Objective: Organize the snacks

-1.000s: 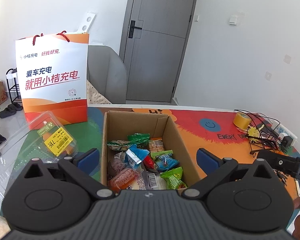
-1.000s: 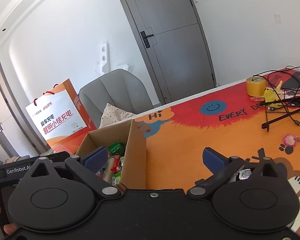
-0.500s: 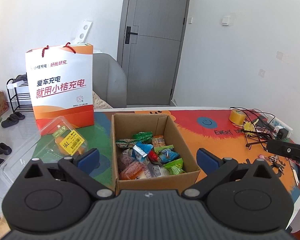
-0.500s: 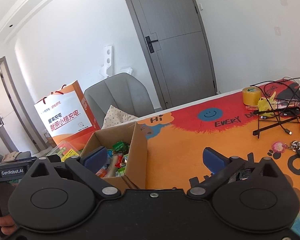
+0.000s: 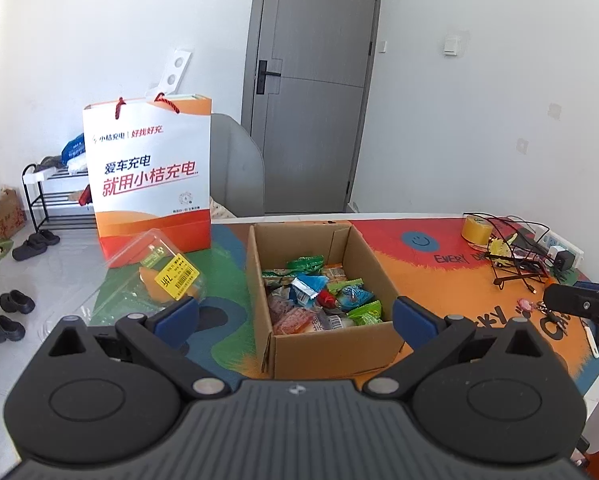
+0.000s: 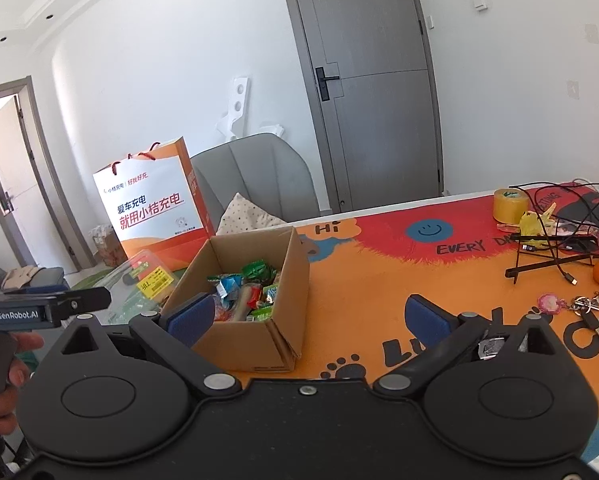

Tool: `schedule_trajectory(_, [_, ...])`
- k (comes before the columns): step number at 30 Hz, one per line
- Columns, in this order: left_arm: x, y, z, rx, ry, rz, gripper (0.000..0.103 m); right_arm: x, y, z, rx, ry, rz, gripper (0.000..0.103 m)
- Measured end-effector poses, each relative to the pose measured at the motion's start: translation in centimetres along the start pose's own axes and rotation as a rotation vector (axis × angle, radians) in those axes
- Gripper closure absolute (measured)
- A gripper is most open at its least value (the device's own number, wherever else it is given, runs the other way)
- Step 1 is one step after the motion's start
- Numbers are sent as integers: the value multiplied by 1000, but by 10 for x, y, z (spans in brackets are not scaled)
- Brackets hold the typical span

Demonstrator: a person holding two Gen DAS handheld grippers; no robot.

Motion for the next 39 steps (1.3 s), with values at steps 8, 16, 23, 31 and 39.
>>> schedule_trajectory(8, [4, 13, -4, 16, -32, 12, 1, 2, 8, 4, -3, 8, 21, 0])
schedule_trajectory(16, [3, 12, -2, 9, -31, 20, 1, 4, 9, 4, -6, 2, 25, 0])
schedule_trajectory(23, [1, 8, 1, -5, -23, 26, 1, 3, 8, 5, -14, 5, 25, 0])
schedule_trajectory(31, [0, 6, 3, -15, -23, 25, 1, -1, 6, 7, -28, 15, 21, 0])
schedule_trajectory(39, [1, 5, 4, -15, -27, 24, 1, -3, 5, 8, -37, 22, 17, 0])
Point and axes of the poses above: each gripper's, at about its wrist camera, not at the fingertips, and y roughly against the way its jaws point, x to its right, z to its underside, the point moved 5 cm from there along -y, roughly the way its jaws point, and after that the axes turned 1 degree about z, right-handed, at the moved point
